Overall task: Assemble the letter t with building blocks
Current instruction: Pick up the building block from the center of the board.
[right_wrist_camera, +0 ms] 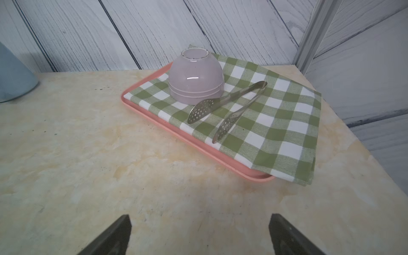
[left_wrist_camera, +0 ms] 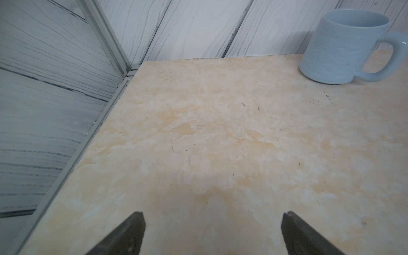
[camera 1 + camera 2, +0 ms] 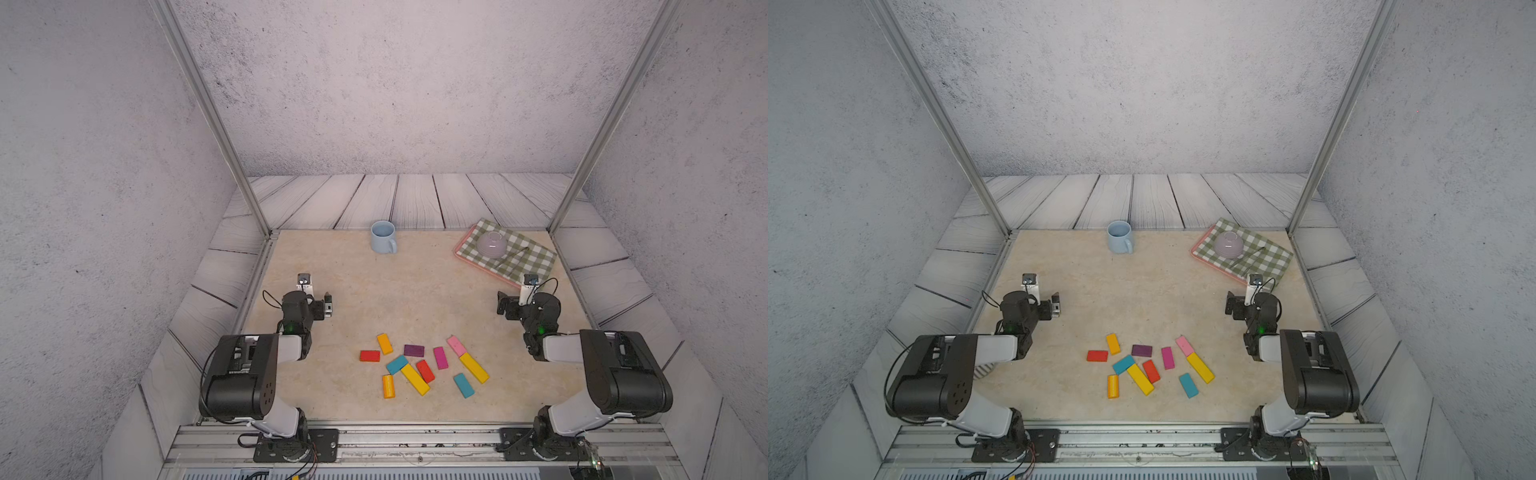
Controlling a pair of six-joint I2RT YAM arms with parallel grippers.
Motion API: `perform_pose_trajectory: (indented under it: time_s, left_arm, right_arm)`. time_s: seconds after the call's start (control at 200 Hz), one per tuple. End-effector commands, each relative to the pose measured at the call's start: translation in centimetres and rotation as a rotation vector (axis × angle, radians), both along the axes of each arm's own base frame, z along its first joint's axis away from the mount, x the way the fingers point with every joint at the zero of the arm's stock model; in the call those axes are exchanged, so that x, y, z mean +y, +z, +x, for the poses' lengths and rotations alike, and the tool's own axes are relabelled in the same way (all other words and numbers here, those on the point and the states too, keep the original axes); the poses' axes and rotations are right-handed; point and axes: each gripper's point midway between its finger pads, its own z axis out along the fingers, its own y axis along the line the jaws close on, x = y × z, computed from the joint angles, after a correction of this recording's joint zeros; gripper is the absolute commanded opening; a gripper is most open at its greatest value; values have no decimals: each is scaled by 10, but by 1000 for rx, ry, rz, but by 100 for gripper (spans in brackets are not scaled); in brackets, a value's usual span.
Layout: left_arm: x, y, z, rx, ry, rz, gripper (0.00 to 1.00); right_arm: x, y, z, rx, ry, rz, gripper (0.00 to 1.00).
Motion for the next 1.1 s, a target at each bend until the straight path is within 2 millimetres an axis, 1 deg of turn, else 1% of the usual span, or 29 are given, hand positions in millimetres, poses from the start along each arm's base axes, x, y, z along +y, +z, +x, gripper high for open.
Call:
perform_pose_trajectory:
  time_s: [0.0,0.395,0.711,0.751,0.776,0.831,0.866,0.916,0.951,1.006,1.011,1.096]
  left_arm:
    - [0,8,1,-28,-3,12,99]
    - [3,7,4,-16,-17,-33,99]
    - [4,7,3,-13,-15,-33,99]
    - [5,13,5,-35,-14,-33,99]
    - [5,20,8,-56,-13,-29,99]
    - [7,27,7,-19,-2,-27,99]
    - [9,37,8,-18,9,-22,99]
    - [8,50,6,-21,21,-14,100]
    - [10,59,6,-24,47,-32,99]
    - [14,69,5,0,94,-85,99]
    - [14,68,4,11,97,-90,99]
    - [11,78,6,103,146,-163,100]
  right_arm:
    - [2,6,7,-19,10,-1,99]
    - [2,6,8,-19,10,-1,99]
    - [0,7,8,-19,-2,-4,99]
    - [-5,7,8,-17,-35,-2,99]
    - [-6,7,8,-16,-39,-3,99]
    - [-6,7,8,-19,-40,-5,99]
    - [-6,8,8,-20,-39,-5,99]
    - [-13,13,10,-19,-85,-3,99]
    - [-18,15,9,4,-119,-4,99]
    - [-19,19,13,17,-120,-6,99]
    - [-19,19,13,21,-121,-6,99]
    - [-20,29,19,95,-135,1,99]
